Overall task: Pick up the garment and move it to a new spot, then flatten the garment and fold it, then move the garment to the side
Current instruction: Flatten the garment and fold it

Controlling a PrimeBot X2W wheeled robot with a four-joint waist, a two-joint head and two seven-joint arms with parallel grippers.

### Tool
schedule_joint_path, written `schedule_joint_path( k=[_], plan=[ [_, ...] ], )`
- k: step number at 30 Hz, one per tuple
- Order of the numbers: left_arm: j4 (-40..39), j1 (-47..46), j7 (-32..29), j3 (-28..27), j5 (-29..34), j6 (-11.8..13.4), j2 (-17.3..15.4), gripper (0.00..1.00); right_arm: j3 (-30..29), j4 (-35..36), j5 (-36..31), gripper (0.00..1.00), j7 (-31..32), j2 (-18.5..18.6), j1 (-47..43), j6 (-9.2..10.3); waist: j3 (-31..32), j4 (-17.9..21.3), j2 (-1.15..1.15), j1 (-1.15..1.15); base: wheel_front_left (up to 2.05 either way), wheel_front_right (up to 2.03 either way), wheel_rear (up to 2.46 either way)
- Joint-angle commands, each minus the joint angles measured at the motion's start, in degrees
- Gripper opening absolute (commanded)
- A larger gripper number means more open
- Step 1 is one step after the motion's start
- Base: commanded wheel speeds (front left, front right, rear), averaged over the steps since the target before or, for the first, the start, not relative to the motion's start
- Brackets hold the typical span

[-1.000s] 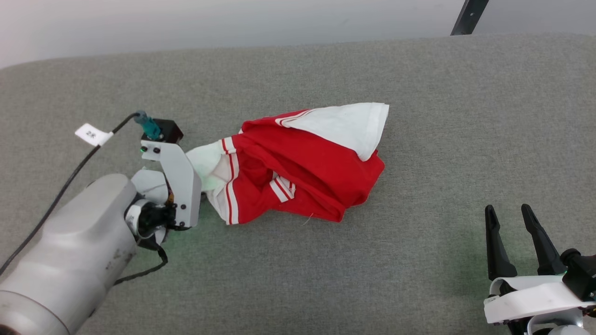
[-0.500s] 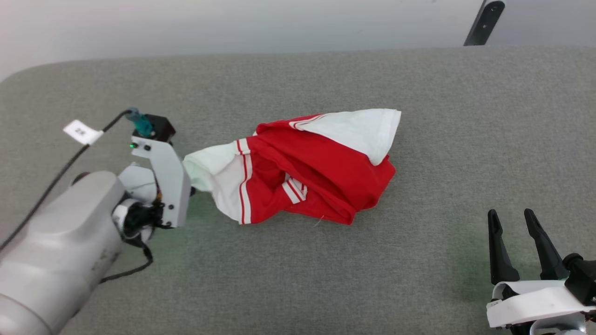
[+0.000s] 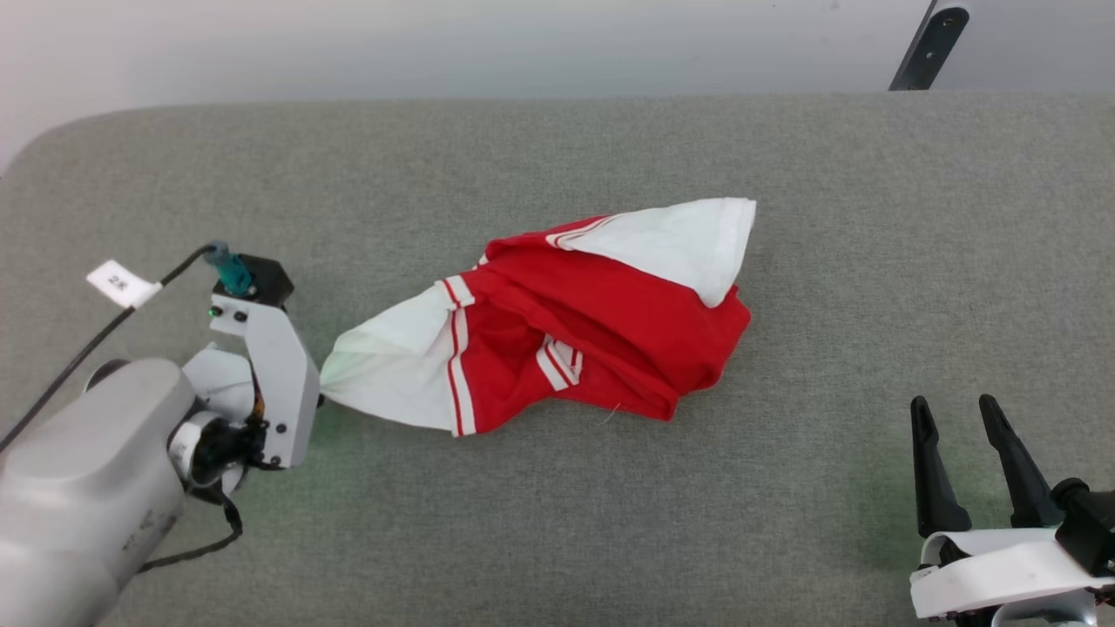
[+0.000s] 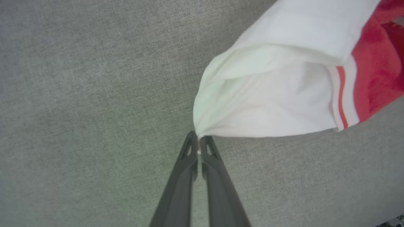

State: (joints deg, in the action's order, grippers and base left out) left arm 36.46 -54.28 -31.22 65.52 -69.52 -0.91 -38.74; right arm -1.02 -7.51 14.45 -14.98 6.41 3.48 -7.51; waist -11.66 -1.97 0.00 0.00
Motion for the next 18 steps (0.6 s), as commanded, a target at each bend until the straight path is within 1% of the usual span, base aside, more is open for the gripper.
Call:
schedule_joint_path(
  k=[1,7,8,9,10,11,13,14,15,18],
  plan=[
    [-0.20,0.71,0.27,-0.01,0.13,0.75,-0.29,0.00,0.04,0.18,0.43,1.00,-0.29,0.32,0.49,0.04,-0.24,0.23,0.00,0.00,0.00,0.00,0.00],
    [-0.47,1.60,1.38,-0.73,-0.44,2.37,-1.14,0.00,-0.19,0.04,0.67,1.00,-0.29,0.66,0.70,0.04,-0.45,0.83,0.00,0.00,0.00,0.00,0.00],
    [-0.57,1.74,1.50,-0.80,-0.56,2.46,-1.17,0.02,-0.23,0.00,0.71,1.00,-0.29,0.67,0.61,0.04,-0.40,0.88,0.00,0.00,0.00,0.00,0.00],
    [-0.64,1.84,1.55,-0.82,-0.58,2.54,-1.20,0.06,-0.26,-0.09,0.75,1.00,-0.29,0.67,0.57,0.04,-0.32,0.89,0.00,0.00,0.00,0.00,0.00],
    [-0.72,1.83,1.54,-0.80,-0.56,2.60,-1.23,0.14,-0.32,-0.12,0.76,1.00,-0.29,0.68,0.55,0.04,-0.26,0.90,0.00,0.00,0.00,0.00,0.00],
    [-0.82,1.86,1.52,-0.77,-0.48,2.77,-1.24,0.30,-0.38,-0.16,0.75,1.00,-0.29,0.65,0.52,0.04,-0.21,0.89,0.00,0.00,0.00,0.00,0.00],
    [-1.04,2.10,1.83,-0.97,-0.64,2.99,-1.23,0.49,-0.42,-0.23,0.71,1.00,-0.29,0.56,0.38,0.04,0.06,0.87,0.00,0.00,0.00,0.00,0.00],
    [-1.12,2.14,2.30,-1.10,-0.64,3.00,-1.32,0.83,-0.43,-0.23,0.71,1.00,-0.29,0.54,0.30,0.04,0.14,0.84,0.00,0.00,0.00,0.00,0.00],
    [-1.19,2.17,2.49,-1.18,-0.57,3.04,-1.35,1.00,-0.48,-0.24,0.70,1.00,-0.29,0.53,0.24,0.04,0.21,0.79,0.00,0.00,0.00,0.00,0.00],
    [-1.60,2.09,2.98,-1.19,-0.24,3.15,-1.37,1.00,-0.65,-0.24,0.61,1.00,-0.29,0.54,0.02,0.04,0.47,0.52,0.00,0.00,0.00,0.00,0.00]
  ],
)
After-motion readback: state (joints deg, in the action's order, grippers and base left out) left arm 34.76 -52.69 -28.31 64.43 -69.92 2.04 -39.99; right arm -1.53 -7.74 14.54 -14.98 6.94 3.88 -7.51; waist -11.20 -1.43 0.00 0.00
